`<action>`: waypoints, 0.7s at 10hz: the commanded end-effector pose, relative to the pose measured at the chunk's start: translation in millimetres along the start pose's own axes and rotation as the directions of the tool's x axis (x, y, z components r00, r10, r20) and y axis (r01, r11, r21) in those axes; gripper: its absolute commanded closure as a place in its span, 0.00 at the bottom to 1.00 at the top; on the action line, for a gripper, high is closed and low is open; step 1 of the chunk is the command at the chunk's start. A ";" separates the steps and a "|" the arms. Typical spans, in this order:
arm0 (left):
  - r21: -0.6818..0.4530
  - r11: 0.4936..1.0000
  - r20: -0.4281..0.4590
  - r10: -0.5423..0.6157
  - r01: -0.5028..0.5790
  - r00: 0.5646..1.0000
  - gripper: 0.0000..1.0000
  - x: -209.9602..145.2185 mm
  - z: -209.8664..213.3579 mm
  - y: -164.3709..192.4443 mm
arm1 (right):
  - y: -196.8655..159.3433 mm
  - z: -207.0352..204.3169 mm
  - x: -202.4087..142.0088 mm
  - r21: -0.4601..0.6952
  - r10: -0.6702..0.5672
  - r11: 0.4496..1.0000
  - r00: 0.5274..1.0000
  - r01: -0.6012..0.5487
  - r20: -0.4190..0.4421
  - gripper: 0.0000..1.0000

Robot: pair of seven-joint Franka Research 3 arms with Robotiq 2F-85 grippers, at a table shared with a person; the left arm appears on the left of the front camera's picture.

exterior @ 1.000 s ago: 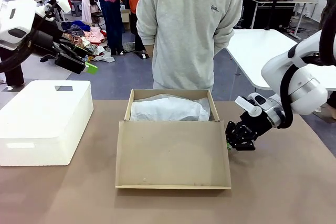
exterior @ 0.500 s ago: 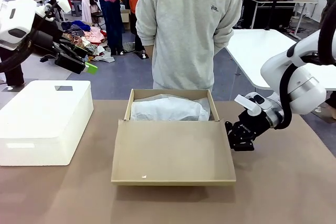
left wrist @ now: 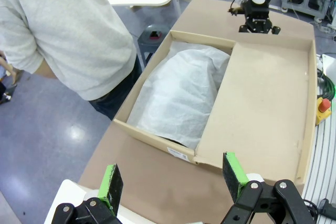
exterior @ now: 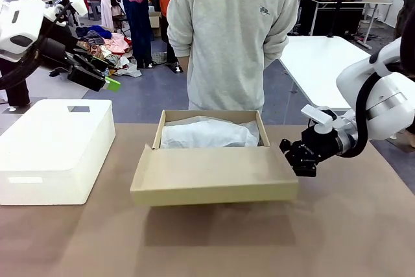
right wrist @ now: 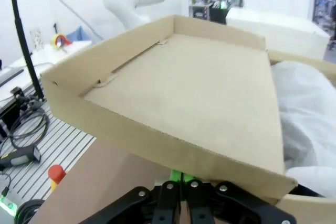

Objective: Pack the shoes into the box.
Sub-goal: Close the Shoes Box.

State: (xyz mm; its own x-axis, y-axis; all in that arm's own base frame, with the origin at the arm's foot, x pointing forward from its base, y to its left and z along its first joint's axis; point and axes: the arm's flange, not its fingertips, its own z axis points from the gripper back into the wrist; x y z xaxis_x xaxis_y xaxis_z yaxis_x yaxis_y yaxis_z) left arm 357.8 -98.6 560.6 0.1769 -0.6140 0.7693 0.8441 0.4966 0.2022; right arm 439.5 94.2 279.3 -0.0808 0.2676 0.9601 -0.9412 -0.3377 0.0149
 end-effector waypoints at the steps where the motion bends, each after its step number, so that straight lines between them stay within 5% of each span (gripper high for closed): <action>1: -0.011 1.000 0.010 -0.002 0.002 1.000 0.00 -0.8 -0.1 1.0 | 5.0 4.6 7.8 -0.099 0.024 0.995 0.996 -0.016 0.083 0.98; 4: -0.011 1.000 0.010 -0.002 0.002 1.000 0.00 -0.8 -0.1 1.0 | 2.2 15.4 9.3 -0.244 0.010 0.969 0.985 0.033 0.174 0.98; 7: -0.011 1.000 0.010 -0.002 0.002 1.000 0.00 -0.8 -0.1 1.0 | -2.8 21.5 14.7 -0.319 0.022 0.947 0.984 0.036 0.174 0.98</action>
State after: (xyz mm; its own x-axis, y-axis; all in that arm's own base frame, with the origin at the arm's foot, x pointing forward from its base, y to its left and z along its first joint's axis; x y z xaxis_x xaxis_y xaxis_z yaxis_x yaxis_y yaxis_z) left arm 357.8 -98.6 560.6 0.1769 -0.6140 0.7693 0.8441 0.4966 0.2022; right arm 452.9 75.5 294.5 -0.0142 0.1091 0.9939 -0.9973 -0.0736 -0.0062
